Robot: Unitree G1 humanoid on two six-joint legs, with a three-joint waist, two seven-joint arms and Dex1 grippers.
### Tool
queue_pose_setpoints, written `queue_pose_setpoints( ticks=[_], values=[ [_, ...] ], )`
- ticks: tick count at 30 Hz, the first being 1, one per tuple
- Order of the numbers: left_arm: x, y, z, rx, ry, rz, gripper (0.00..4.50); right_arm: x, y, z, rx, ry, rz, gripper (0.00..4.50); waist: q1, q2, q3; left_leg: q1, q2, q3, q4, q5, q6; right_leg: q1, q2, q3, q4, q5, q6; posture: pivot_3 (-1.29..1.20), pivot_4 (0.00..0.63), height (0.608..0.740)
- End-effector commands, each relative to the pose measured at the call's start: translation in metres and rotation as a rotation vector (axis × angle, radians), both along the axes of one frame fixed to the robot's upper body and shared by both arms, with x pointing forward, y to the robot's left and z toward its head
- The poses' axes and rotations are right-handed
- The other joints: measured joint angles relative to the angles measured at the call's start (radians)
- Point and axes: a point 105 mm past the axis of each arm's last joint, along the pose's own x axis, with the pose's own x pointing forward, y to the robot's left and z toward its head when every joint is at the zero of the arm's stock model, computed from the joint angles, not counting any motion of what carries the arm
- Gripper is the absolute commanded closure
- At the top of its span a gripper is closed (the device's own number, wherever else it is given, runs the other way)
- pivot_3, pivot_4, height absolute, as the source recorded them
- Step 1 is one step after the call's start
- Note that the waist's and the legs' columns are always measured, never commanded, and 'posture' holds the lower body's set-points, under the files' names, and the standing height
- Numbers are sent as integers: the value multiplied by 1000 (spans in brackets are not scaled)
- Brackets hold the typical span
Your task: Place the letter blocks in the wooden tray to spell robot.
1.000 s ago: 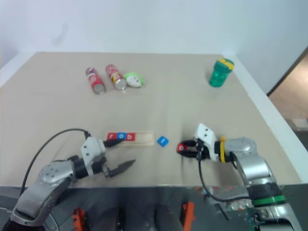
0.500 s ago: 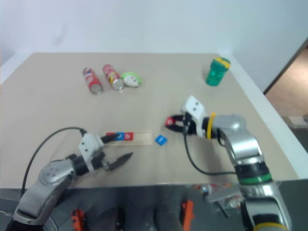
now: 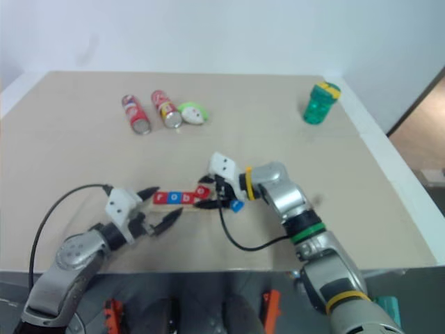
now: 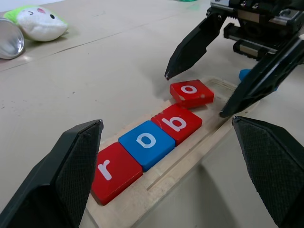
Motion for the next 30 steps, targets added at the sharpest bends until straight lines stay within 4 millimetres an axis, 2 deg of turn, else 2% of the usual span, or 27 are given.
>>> queue_pose_setpoints(
  ticks=[1, 7, 9, 13, 15, 18, 26, 30],
  values=[
    [-4, 0, 9, 4, -37, -1, 0, 1, 4, 11, 5, -45, 33, 772, 0, 0, 0, 0, 0, 0, 0, 0, 0, 0, 0, 0, 0, 0, 0, 0, 150, 740],
    [-6, 0, 7, 17, -34, -15, 0, 12, 5, 29, 85, -33, -60, 772, -1, 0, 0, 0, 2, 0, 0, 0, 0, -1, 2, -1, 1, 0, 0, 0, 150, 740],
    [-6, 1, 7, 20, -35, -16, 0, 12, 4, 27, 88, -19, -84, 772, -1, 0, 0, 0, 2, 0, 1, 0, 0, -1, 2, -2, 1, 0, 0, 0, 150, 740],
    [-5, 0, 6, 27, -38, -19, 0, 11, -3, 8, 62, 14, -142, 772, -1, 0, 0, 0, 2, 0, 0, 0, 0, 0, 1, -1, 1, 0, 0, 0, 150, 740],
    [-6, 0, 6, 28, -37, -22, 0, 9, -5, 3, 57, 21, -146, 1180, -1, 0, 0, 0, 1, -1, 0, 0, 0, -1, 1, -1, 1, 0, -1, 0, 150, 740],
    [-6, 0, 5, 29, -34, -25, 0, 7, -5, 0, 52, 30, -149, 2155, -2, 0, 0, 0, 1, 0, 0, 0, 0, -1, 1, -1, 1, 0, 0, 0, 150, 740],
    [-7, -2, 2, 44, -31, -43, 0, 9, -1, 2, 72, 27, -172, 2155, -3, 0, 0, 0, 3, -1, 0, 0, 0, -1, 2, -2, 1, 0, 0, 0, 150, 740],
    [-8, -1, -1, 53, -25, -48, 0, 7, 0, 3, 77, 25, -165, 3207, -3, 0, 0, 0, 2, 0, 0, 0, 0, -1, 2, -2, 1, 0, 0, 0, 150, 740]
  ],
)
